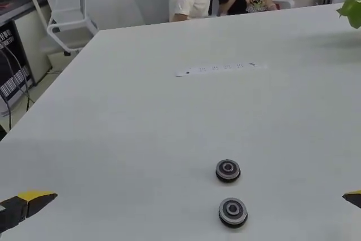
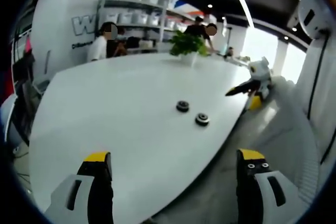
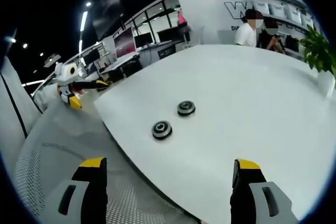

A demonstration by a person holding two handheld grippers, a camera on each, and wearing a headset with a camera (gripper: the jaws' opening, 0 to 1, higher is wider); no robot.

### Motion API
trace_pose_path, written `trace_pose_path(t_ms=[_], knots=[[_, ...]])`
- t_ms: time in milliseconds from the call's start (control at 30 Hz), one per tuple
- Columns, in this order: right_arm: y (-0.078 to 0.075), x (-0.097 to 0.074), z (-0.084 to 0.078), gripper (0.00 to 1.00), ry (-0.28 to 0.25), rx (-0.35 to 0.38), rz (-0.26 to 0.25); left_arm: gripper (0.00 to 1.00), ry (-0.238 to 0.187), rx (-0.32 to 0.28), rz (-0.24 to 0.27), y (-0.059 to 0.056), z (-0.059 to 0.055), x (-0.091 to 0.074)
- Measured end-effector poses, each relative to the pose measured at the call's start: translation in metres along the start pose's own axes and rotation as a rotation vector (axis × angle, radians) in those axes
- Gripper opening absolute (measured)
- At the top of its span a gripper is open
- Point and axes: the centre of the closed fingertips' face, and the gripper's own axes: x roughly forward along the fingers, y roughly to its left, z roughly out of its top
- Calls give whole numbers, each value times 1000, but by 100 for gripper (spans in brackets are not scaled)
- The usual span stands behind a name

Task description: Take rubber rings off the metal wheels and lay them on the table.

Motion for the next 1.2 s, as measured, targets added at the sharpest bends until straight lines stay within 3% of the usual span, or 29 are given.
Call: trace_pose_path(t_ms=[233, 467, 667, 933, 1033, 1200], knots=[[-3, 6, -1, 99, -1, -6, 8, 100, -1, 26, -46, -12, 12, 6], [0, 10, 2, 99, 0, -37, 31, 100, -1, 99, -84, -21, 31, 13], [2, 13, 6, 99, 3, -66, 53, 100, -49, 170, -120, -36, 62, 22], [2, 15, 22, 99, -24, -113, 82, 100, -58, 293, -202, -59, 86, 39], [2, 15, 30, 99, -39, -150, 102, 100, -45, 326, -214, -61, 91, 46], [6, 18, 39, 98, -42, -209, 141, 100, -61, 366, -255, -69, 104, 59]])
